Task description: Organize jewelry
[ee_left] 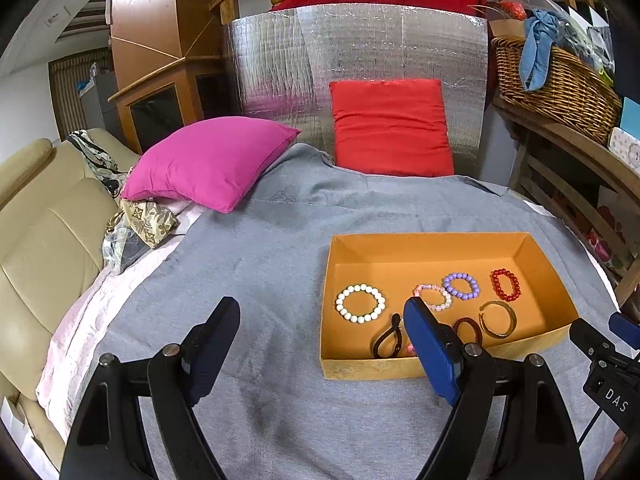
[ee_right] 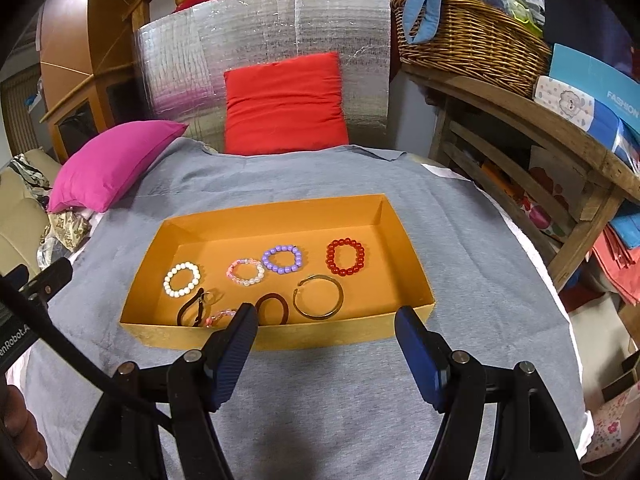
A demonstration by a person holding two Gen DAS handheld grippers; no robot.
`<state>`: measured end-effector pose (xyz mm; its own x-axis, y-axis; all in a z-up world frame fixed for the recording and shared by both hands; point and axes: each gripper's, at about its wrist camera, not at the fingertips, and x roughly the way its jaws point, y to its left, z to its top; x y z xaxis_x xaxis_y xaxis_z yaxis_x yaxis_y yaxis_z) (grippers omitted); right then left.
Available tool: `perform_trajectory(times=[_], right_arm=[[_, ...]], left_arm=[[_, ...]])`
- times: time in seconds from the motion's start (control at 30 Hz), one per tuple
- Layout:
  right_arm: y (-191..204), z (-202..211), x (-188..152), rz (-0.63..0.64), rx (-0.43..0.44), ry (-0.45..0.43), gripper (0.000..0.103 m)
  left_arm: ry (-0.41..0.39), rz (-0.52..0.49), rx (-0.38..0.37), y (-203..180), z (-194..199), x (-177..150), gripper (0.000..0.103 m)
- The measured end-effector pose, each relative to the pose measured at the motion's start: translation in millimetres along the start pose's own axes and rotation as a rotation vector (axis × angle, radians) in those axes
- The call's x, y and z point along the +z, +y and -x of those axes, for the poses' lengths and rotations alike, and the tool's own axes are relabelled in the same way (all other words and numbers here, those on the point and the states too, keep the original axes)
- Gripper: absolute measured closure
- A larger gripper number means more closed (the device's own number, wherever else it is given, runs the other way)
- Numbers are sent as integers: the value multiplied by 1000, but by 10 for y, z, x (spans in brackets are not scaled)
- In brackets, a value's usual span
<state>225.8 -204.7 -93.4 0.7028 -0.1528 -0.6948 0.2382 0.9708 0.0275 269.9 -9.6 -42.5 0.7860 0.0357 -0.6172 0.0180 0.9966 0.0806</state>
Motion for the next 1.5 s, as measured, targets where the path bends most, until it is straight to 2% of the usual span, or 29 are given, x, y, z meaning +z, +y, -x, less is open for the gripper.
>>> perform_trajectory(times=[1.5], right_arm=[[0, -65, 10, -15, 5, 14, 28]], left_arm=[[34, 6, -14, 32, -120, -45, 19]])
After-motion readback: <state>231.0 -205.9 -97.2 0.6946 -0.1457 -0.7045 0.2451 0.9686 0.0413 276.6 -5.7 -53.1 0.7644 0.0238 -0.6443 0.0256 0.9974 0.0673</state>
